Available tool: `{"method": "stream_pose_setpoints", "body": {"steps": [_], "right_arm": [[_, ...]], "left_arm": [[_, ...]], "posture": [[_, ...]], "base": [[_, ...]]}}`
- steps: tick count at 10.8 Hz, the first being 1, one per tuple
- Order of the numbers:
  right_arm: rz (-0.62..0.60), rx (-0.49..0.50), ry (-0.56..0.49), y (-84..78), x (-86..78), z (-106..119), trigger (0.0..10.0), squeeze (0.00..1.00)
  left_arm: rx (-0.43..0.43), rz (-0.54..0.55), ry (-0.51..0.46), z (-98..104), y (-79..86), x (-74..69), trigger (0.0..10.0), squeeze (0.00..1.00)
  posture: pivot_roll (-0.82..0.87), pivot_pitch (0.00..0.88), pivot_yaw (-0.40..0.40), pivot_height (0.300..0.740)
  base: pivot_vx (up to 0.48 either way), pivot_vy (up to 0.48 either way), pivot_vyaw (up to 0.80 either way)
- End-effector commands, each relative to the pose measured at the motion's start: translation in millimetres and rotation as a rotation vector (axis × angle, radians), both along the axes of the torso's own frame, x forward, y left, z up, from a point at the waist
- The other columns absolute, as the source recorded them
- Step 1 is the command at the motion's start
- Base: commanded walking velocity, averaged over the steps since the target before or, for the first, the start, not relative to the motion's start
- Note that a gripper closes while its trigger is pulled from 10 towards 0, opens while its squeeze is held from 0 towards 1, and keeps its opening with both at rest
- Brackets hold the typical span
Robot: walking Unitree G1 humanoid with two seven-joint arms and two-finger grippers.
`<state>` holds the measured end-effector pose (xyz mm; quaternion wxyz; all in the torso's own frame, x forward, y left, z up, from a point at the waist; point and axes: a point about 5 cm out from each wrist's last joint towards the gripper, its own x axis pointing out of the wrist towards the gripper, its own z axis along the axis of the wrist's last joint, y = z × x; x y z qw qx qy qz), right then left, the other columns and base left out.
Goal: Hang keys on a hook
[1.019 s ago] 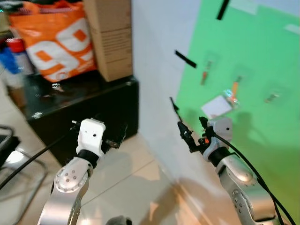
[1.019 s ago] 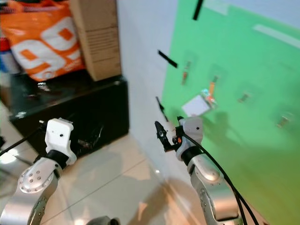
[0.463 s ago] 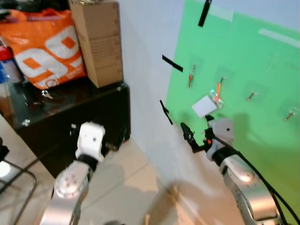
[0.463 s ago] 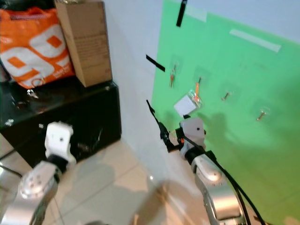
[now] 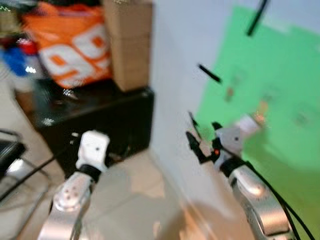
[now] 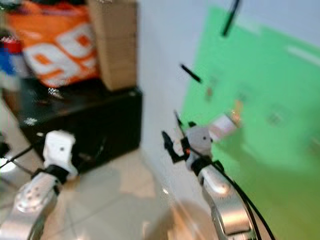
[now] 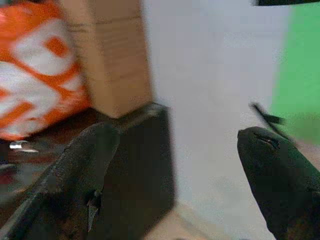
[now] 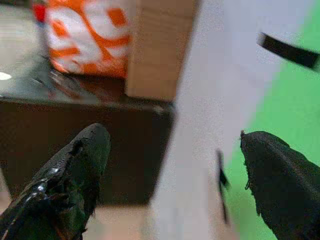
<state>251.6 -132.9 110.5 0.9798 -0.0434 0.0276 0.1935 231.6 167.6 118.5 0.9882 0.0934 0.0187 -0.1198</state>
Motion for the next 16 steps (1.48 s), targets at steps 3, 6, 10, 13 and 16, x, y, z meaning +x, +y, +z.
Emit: {"method": "stream_pose_setpoints", "body": {"steps": [3, 6, 10, 13, 16], "right_arm": [[-0.047, -0.023, 0.02, -12.9, 3.0, -1.7, 10.0, 1.0], [-0.072, -0.012, 0.055, -20.6, 1.2, -4.3, 10.0, 1.0], [-0.108, -0.003, 0.095, -28.6, -6.7, -10.1, 10.0, 1.0], [-0.081, -0.029, 0.086, -29.5, -8.9, -8.8, 10.0, 1.0], [-0.056, -0.022, 0.102, -28.7, -9.2, -9.2, 10.0, 1.0]], "left_arm": [[0.01, -0.023, -0.01, 2.6, -6.5, 2.3, 10.0, 0.0], [0.056, -0.026, -0.023, 3.5, -4.6, 4.6, 10.0, 0.0], [0.051, -0.032, -0.021, 2.6, -5.0, 7.3, 10.0, 0.0], [0.043, -0.05, -0.02, 1.8, -9.0, 10.0, 10.0, 0.0], [0.039, -0.059, -0.025, 2.3, -11.8, 11.9, 10.0, 0.0]], "posture": [[0.01, 0.0, -0.023, 0.74], [0.01, 0.0, -0.028, 0.74], [-0.01, 0.0, -0.012, 0.74], [-0.02, 0.0, 0.002, 0.74], [-0.02, 0.0, -0.001, 0.74]], "base": [[0.347, 0.0, 0.16], [0.34, 0.0, 0.0], [0.332, 0.0, 0.0], [0.333, 0.0, 0.27], [0.331, 0.0, 0.8]]}}
